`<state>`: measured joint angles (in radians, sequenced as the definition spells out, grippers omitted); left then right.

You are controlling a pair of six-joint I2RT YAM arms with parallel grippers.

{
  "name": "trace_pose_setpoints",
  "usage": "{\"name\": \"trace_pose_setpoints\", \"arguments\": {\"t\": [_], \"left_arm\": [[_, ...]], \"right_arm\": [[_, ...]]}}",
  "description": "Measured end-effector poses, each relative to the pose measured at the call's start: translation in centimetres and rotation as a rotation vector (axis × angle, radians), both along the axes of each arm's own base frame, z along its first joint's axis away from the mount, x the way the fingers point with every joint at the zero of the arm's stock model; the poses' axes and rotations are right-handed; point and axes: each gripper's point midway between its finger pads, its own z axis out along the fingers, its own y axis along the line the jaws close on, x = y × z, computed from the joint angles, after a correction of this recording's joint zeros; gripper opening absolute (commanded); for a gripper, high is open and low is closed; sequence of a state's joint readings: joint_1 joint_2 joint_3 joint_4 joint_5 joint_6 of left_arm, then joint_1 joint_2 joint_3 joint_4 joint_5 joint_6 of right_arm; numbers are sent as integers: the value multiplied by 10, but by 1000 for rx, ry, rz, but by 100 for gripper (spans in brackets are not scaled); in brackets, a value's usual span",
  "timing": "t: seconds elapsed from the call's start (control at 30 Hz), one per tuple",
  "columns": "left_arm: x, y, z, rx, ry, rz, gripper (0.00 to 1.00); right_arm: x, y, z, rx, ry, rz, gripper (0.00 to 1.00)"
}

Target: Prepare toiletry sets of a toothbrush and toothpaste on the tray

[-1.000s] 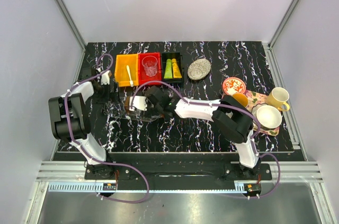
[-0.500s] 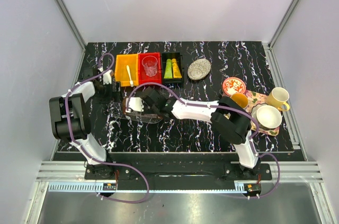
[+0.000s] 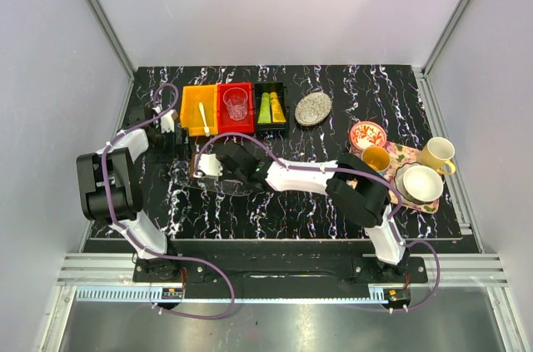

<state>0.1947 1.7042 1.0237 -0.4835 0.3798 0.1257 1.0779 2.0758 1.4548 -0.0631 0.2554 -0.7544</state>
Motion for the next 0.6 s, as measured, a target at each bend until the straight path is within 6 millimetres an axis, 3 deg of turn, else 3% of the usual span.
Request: {"name": "trace_pose_setpoints", "arguments": {"t": [0.27, 0.6], "left_arm": [[0, 0, 1, -1, -1, -1, 97], [0, 2, 0, 7, -2, 4, 97]], "right_arm": [[6, -2, 3, -5, -106, -39, 0], [5, 1, 10, -45, -467, -79, 0]]}}
